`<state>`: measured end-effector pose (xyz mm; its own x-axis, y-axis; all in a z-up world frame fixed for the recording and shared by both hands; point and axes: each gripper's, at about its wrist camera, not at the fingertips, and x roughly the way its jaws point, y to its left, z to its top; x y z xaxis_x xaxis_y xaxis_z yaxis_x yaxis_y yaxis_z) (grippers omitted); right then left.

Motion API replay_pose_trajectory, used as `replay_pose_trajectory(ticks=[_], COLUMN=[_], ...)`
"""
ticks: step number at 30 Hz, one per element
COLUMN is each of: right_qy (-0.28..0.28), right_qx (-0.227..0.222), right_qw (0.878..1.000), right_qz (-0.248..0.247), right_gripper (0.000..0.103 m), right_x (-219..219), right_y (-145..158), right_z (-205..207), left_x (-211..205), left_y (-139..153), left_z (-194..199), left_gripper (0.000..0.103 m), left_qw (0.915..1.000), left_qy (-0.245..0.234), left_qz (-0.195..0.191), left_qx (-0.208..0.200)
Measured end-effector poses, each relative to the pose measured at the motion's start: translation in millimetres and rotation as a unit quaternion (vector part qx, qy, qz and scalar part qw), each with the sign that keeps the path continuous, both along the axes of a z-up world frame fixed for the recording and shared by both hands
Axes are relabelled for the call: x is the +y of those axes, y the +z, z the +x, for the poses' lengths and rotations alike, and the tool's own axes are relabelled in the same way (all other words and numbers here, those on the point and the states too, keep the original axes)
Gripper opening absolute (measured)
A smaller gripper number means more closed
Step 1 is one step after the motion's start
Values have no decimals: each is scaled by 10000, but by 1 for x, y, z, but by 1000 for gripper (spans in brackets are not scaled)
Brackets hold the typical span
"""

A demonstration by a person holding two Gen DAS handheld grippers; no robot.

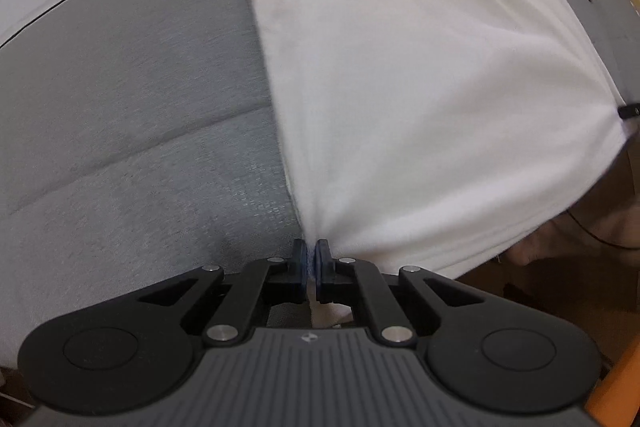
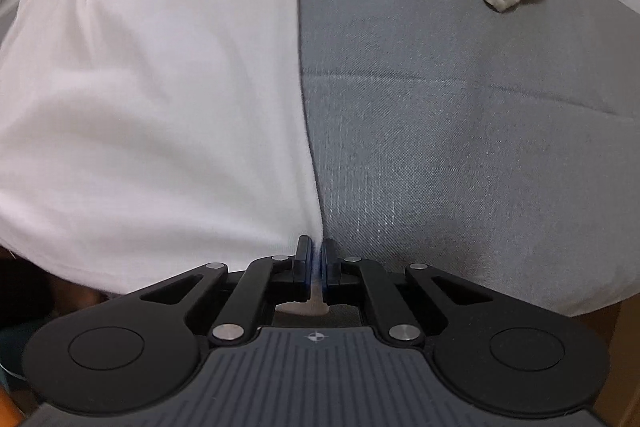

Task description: Fold small clothes

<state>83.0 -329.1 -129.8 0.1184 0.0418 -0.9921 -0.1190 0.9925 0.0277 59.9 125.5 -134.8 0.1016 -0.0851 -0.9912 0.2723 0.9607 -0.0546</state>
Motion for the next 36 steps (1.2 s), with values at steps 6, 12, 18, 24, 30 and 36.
replay_pose_trajectory(ticks=[6, 12, 18, 24, 30, 36], right_qy=[312, 612, 30, 402, 143, -926], right_qx=[-8, -50, -857, -202, -424, -1630], right_qw=[9990, 9971, 9953, 9990, 9990, 9796], right_qz=[-314, -440, 456, -5, 60, 718], right_gripper=[3, 4, 6, 9, 9, 9], right_x=[13, 22, 1, 8, 2, -31], right_y=[0, 1, 29, -6, 0, 26], right_z=[-2, -10, -4, -4, -5, 4], left_x=[-16, -20, -12, -32, -60, -59], left_y=[-3, -4, 28, 35, -1, 8], left_z=[-6, -10, -5, 0, -4, 16], left_gripper=[3, 5, 9, 16, 34, 34], left_qw=[9987, 9974, 9962, 9905, 9929, 9960], left_qy=[-498, -695, -362, -554, -1141, -631], left_qz=[-28, 114, -417, -1044, -173, -410], left_qx=[124, 132, -672, -697, -275, -489])
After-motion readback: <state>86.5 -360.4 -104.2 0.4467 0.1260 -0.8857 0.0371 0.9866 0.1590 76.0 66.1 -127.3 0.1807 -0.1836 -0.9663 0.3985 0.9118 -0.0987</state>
